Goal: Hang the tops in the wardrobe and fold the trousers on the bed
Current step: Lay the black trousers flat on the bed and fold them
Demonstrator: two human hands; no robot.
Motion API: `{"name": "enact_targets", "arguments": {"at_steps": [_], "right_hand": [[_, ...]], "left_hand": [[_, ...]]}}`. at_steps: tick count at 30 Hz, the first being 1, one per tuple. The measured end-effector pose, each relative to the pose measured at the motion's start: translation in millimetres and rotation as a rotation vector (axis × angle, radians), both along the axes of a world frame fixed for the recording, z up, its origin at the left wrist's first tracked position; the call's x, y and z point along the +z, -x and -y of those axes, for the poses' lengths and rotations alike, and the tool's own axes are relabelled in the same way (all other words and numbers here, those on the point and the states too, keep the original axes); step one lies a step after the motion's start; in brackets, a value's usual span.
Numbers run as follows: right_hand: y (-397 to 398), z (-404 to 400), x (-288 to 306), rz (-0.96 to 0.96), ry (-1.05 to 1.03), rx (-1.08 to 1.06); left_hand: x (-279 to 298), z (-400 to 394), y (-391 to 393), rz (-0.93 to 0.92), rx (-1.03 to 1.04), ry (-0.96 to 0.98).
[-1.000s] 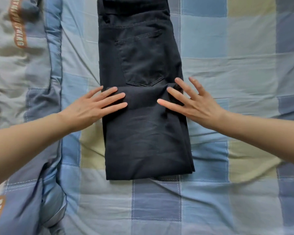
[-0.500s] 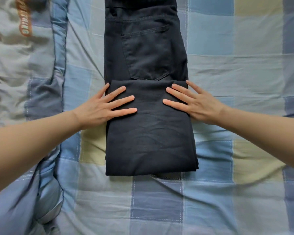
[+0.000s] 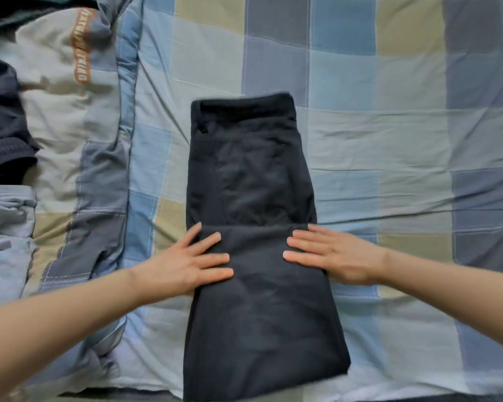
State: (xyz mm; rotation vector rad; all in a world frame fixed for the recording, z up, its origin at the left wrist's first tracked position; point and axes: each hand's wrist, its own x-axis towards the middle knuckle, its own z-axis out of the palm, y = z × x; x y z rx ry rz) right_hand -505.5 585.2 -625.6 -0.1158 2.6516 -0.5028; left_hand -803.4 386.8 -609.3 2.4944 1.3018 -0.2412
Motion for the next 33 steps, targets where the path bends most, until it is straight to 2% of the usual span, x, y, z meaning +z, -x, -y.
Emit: {"name": "enact_targets", "arguments": {"at_steps": [2,3,4,5,6,7,8,10,12,15,19,22,25,27,30,33], "right_hand": [[-14.3,17.6,16.9,0.180,0.316,-0.054],[-10.2,27.3,21.0,0.244,0.464,-0.146],[-13.2,34.3,22.6,0.279,0.574,-0.325],[-11.7,37.0,19.2,0.278,0.585,-0.555],[-7.0,36.4,16.8,0.297,0.497,-0.908],[-5.3,35.5,13.9,0.430,0.396,-1.221],[-0.5,32.2,9.8,0.532,0.491,-1.369],[19.5,25.0,6.7,0.306,0.895,-1.510],[38.4,17.6,9.0,0.199,0.895,-1.567],[60.1,25.2,-6.1,0.166,0.671,-1.599],[48.6,39.5,-15.3,-0.069,0.387,-1.601],[46.9,40.1,-16.0,-0.063,0.189,-1.528],[47.8,39.3,-17.0,0.016,0.235,-1.568],[51.0,41.1,-16.4,-0.071,0.302,-1.589],[61.6,45.7,-15.7,-0.148,0.348,-1.503],[69.6,46.8,-24.8,-0.149,0.358,-1.549]], "left_hand": [[6.6,21.2,-13.9,0.116,0.057,0.265],[6.5,27.8,-18.8,0.230,0.155,0.475],[7.0,32.8,-17.4,0.345,0.310,0.660],[5.6,32.1,-13.4,0.461,0.515,0.750],[5.0,28.1,-9.4,0.573,0.773,0.794],[3.0,23.4,-5.0,0.658,1.032,0.761],[-0.9,19.9,0.0,0.750,1.235,0.681],[-9.9,12.8,2.9,0.957,1.495,0.621],[-17.6,11.1,0.9,1.073,1.626,0.686],[-27.4,13.1,-6.7,1.038,1.645,0.654],[-21.4,19.1,-17.9,1.082,1.617,0.438],[-17.4,24.1,-28.9,1.067,1.673,0.312],[-21.1,27.3,-38.7,0.886,1.819,0.236],[-23.2,20.2,-36.2,0.745,1.880,0.108],[-27.8,-2.4,-30.1,0.739,1.829,0.060],[-37.4,-19.9,-33.8,0.680,1.790,0.075]]}}
